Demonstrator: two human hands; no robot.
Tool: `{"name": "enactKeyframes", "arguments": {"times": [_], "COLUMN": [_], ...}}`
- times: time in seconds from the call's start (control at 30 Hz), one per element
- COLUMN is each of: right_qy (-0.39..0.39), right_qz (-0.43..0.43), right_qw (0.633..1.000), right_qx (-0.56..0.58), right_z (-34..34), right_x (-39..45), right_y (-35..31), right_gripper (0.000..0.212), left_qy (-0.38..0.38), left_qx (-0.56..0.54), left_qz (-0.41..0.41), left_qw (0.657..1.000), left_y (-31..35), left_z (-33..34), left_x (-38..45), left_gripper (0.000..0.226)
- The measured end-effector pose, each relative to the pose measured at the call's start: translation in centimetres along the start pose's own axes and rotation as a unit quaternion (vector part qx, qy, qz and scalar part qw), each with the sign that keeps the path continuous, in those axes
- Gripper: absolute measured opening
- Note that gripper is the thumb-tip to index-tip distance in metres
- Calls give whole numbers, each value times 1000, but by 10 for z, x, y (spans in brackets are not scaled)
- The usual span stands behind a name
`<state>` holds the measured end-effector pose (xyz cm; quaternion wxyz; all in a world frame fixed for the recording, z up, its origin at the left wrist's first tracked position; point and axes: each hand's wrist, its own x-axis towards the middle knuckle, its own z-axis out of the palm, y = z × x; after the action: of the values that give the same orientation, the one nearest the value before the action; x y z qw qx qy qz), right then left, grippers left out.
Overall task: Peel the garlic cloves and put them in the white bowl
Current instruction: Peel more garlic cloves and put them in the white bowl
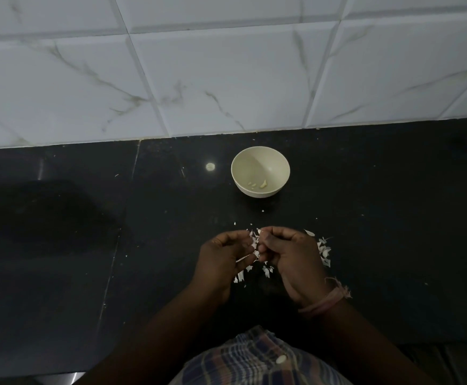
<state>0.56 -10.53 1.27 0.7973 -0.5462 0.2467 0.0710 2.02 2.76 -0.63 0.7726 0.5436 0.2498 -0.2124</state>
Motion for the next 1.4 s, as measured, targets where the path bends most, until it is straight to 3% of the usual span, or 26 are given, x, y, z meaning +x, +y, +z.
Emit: {"name": "enactKeyframes", "arguments": {"times": [0.27, 0.47, 0.6, 0.83, 1.1, 1.23, 1.4], "right_qy": [40, 40, 30, 40, 59, 56, 49], "right_qz": [-23, -69, -76, -71, -137, -156, -203], "right_qw": [999, 989, 986, 982, 946, 933, 882], "right_qx": [-25, -125, -146, -173, -289, -318, -422], "right_z": [-3, -5, -4, -6, -6, -3, -5], "right_x": [2, 3, 4, 8, 15, 14, 18], "right_y": [6, 8, 7, 7, 9, 3, 1], "right_gripper": [16, 13, 13, 11, 10, 9, 6], "left_qy": [-84, -61, -51, -57, -29, 14, 41], "left_qx": [-29, -35, -35, -32, 70, 229, 315], "left_qz": [5, 30, 43, 36, 68, 129, 171], "left_qw": [996, 997, 997, 997, 995, 965, 933], "left_y": [3, 0, 0, 2, 10, 20, 28], "left_z": [10, 10, 10, 15, 15, 17, 20], "left_x": [-11, -7, -3, -3, 1, 1, 3], "left_gripper": [20, 18, 27, 17, 11, 9, 9]}}
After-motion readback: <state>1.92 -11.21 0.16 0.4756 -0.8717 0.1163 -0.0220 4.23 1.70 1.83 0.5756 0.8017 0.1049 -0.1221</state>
